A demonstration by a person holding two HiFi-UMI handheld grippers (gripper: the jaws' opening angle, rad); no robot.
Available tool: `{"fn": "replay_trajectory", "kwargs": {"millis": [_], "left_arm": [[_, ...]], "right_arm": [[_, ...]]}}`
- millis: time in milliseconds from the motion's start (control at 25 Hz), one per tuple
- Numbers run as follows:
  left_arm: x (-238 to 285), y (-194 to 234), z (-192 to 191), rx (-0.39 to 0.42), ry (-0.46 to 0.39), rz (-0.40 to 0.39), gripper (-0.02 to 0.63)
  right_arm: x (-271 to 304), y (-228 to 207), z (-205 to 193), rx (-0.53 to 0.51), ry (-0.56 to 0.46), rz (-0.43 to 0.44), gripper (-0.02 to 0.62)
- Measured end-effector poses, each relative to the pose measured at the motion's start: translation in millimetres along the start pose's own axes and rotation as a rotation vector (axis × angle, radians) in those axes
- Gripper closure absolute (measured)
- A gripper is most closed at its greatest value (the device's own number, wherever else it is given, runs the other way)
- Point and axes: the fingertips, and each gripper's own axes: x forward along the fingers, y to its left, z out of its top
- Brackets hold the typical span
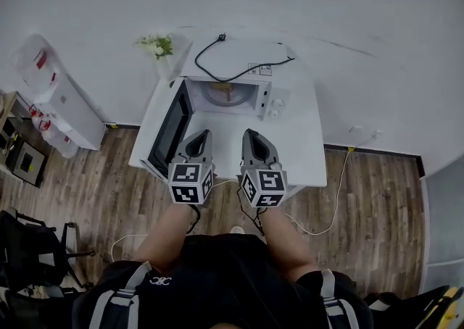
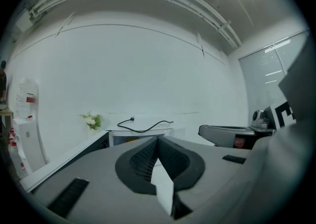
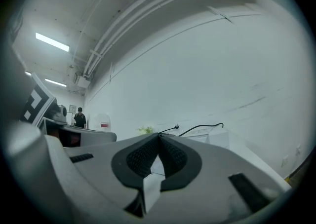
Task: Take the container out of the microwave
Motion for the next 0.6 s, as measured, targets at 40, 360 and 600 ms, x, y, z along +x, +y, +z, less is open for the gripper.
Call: {"fn": "replay_trajectory", "kwargs": {"millis": [40, 360, 600], "left_arm": [[7, 1, 0, 0.000, 0.002, 0.008, 0.592], [47, 32, -10, -0.035, 0.018, 0.064, 0.592], [73, 57, -27, -0.055, 0.023, 0.072, 0.592]], "right_arm": [[9, -4, -1, -0.002, 0.009, 0.016, 0.589], [72, -8, -25, -0.184, 0.080, 0.129, 0.589], [120, -4, -68, -0.535, 0.168, 0.173, 0.589]]}}
